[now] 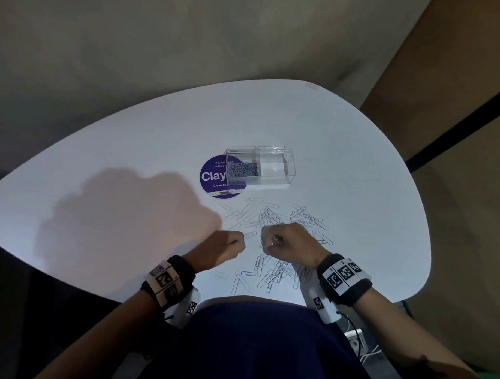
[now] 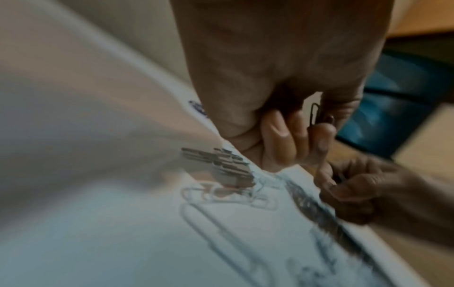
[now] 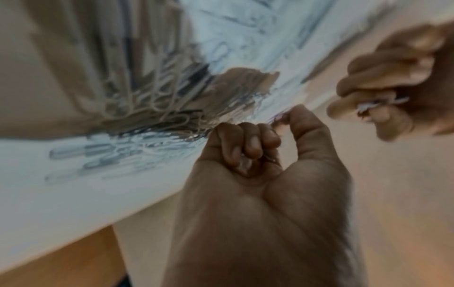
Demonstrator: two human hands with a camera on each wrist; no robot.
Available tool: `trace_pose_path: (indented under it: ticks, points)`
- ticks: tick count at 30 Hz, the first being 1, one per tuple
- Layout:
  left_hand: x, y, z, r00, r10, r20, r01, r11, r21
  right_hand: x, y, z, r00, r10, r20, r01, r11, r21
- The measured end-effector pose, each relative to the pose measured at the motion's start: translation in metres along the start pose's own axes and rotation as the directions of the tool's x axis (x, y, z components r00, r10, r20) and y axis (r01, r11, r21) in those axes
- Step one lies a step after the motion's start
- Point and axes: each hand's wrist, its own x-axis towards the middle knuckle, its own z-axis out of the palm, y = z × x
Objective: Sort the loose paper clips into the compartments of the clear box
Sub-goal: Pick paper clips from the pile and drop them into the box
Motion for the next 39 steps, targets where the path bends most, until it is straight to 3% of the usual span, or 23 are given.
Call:
trace_pose_path:
  ticks: [3,6,8,10,11,16,21,23,25,28,32,36,39]
  points:
    - [-0.003,0.007,-0.009,0.996,-0.068,0.058,0.085,0.919,-0.386,-0.001,-0.006,-0.006,0.995,0.096,-0.036,-0.078,0.938,0.339]
    - [-0.003,0.009,-0.011,0.996,-0.029,0.085,0.074,0.803,-0.591,0.004,-0.014,-0.013,0.99,0.131,0.05,-0.14,0.895,0.423]
    - [0.002,0.011,-0.014,0.995,-0.046,0.086,0.095,0.653,-0.751,0.01,-0.025,-0.022,0.985,0.142,0.098,-0.172,0.866,0.469]
    - [0.007,0.016,-0.021,0.996,-0.069,0.051,0.08,0.523,-0.849,0.019,-0.037,-0.03,0.984,0.158,0.084,-0.178,0.815,0.552]
    - [0.009,0.021,-0.025,0.997,-0.072,0.033,0.064,0.499,-0.864,0.024,-0.043,-0.034,0.983,0.174,0.056,-0.175,0.799,0.576]
    - [0.03,0.04,-0.046,0.99,-0.134,-0.047,0.052,0.651,-0.757,0.064,-0.064,-0.054,0.953,0.277,-0.122,-0.164,0.812,0.56]
    - [0.069,0.061,-0.083,0.944,-0.274,-0.183,0.12,0.803,-0.584,0.102,-0.077,-0.077,0.92,0.388,-0.053,-0.321,0.824,0.466]
    - [0.084,0.073,-0.096,0.917,-0.271,-0.292,0.13,0.897,-0.422,0.114,-0.076,-0.085,0.913,0.408,-0.017,-0.37,0.843,0.389]
    - [0.1,0.084,-0.104,0.886,-0.231,-0.402,0.184,0.971,-0.152,0.122,-0.074,-0.092,0.911,0.411,0.042,-0.4,0.853,0.335]
    - [0.117,0.096,-0.105,0.884,-0.145,-0.444,0.263,0.94,0.216,0.13,-0.071,-0.103,0.903,0.412,0.125,-0.43,0.863,0.264]
    - [0.124,0.103,-0.103,0.923,-0.079,-0.378,0.242,0.881,0.407,0.138,-0.074,-0.115,0.903,0.409,0.132,-0.422,0.901,0.102]
    - [0.114,0.104,-0.108,0.92,-0.036,-0.39,0.203,0.896,0.395,0.151,-0.073,-0.12,0.911,0.402,0.089,-0.409,0.909,0.079]
    - [0.097,0.098,-0.11,0.86,0.021,-0.511,0.149,0.945,0.291,0.161,-0.079,-0.118,0.925,0.376,0.056,-0.38,0.921,0.091]
